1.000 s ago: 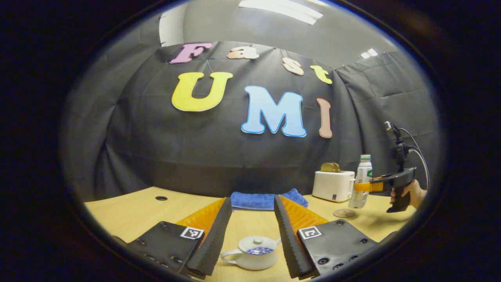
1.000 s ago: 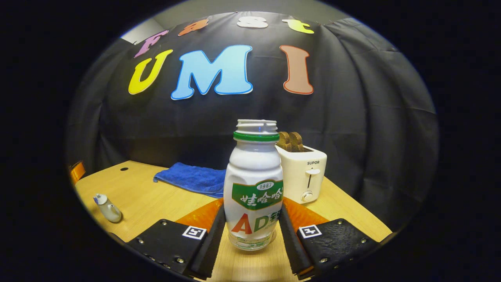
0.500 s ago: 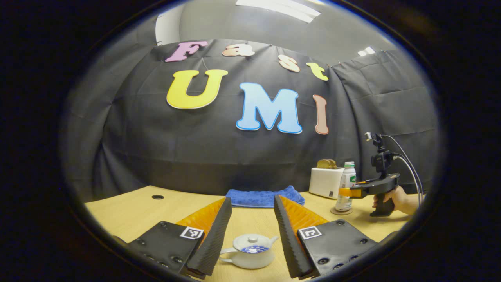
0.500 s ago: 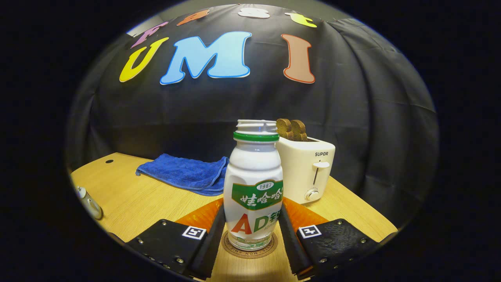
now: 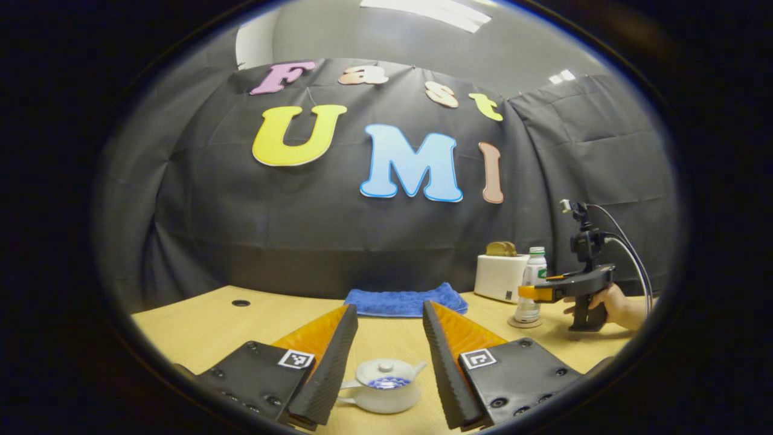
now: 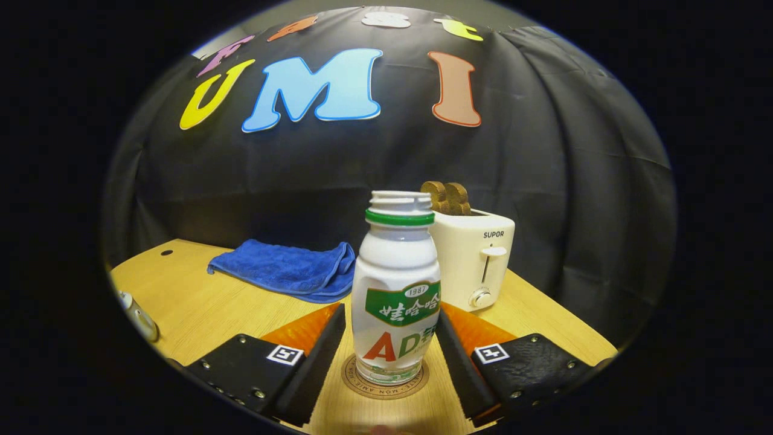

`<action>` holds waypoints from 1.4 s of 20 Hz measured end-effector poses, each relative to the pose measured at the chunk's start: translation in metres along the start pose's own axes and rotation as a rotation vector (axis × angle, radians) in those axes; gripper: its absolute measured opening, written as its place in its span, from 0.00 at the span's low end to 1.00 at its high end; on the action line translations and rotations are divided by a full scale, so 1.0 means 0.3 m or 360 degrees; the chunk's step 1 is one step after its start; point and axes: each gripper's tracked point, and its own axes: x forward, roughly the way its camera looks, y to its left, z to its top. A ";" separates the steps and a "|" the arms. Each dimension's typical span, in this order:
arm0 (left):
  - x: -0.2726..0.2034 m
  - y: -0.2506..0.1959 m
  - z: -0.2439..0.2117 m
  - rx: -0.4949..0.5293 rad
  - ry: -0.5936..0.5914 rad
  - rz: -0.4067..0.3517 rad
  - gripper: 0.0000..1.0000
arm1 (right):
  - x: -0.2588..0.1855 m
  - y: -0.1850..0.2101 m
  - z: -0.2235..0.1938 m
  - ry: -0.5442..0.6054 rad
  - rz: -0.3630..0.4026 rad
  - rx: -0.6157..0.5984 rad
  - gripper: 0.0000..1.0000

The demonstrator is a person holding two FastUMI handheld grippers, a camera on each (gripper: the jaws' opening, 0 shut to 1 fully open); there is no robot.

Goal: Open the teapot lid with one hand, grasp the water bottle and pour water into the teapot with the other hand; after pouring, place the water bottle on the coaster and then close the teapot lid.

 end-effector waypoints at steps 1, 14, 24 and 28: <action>-0.002 0.000 0.002 -0.0001 -0.0001 -0.0001 0.74 | -0.006 -0.003 0.013 -0.0019 -0.0006 0.0016 0.92; 0.009 -0.108 -0.055 0.0058 0.0081 -0.0081 0.87 | -0.466 0.053 0.159 -0.0259 0.0057 0.0046 0.96; -0.213 -0.458 -0.081 0.0035 0.0090 -0.0032 1.00 | -0.717 0.311 -0.072 -0.0164 0.0278 0.0040 0.95; -0.241 -0.446 -0.132 0.0011 0.0149 0.0088 1.00 | -0.753 0.322 -0.120 -0.0182 0.0255 0.0038 0.94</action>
